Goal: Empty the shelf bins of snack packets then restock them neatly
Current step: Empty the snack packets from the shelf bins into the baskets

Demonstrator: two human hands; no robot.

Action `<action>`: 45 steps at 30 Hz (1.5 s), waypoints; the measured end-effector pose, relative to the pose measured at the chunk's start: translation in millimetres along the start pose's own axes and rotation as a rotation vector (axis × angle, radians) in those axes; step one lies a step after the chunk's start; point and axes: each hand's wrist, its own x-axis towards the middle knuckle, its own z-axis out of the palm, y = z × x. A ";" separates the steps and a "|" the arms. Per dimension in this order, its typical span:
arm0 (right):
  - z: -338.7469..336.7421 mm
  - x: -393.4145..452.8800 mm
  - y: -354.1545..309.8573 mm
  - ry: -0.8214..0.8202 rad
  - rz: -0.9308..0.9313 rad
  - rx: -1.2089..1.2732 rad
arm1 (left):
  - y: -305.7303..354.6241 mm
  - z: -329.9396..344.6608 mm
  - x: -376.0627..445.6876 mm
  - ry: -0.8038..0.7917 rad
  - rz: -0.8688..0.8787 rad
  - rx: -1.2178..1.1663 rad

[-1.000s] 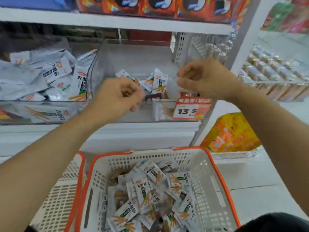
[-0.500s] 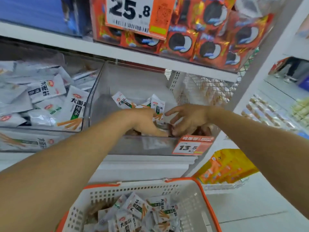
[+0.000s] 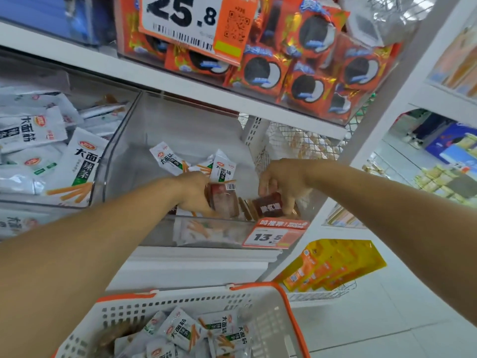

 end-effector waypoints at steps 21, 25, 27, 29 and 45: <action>37.7 40.1 -46.8 -0.241 0.012 0.875 | -22.6 -33.1 -13.4 -0.204 -0.241 0.246; 42.3 38.8 -56.4 -0.167 -0.042 0.912 | -20.7 -31.9 -28.6 -0.140 -0.290 -0.160; 40.6 35.0 -56.4 -0.117 -0.081 1.003 | -19.6 -32.0 -31.1 -0.081 -0.301 -0.271; 34.6 23.8 -56.5 -0.032 -0.100 1.061 | -15.5 -35.1 -37.5 0.027 -0.279 -0.337; 85.6 -134.5 -69.1 0.383 -0.369 1.272 | 46.6 -12.9 -199.4 0.520 0.227 -0.170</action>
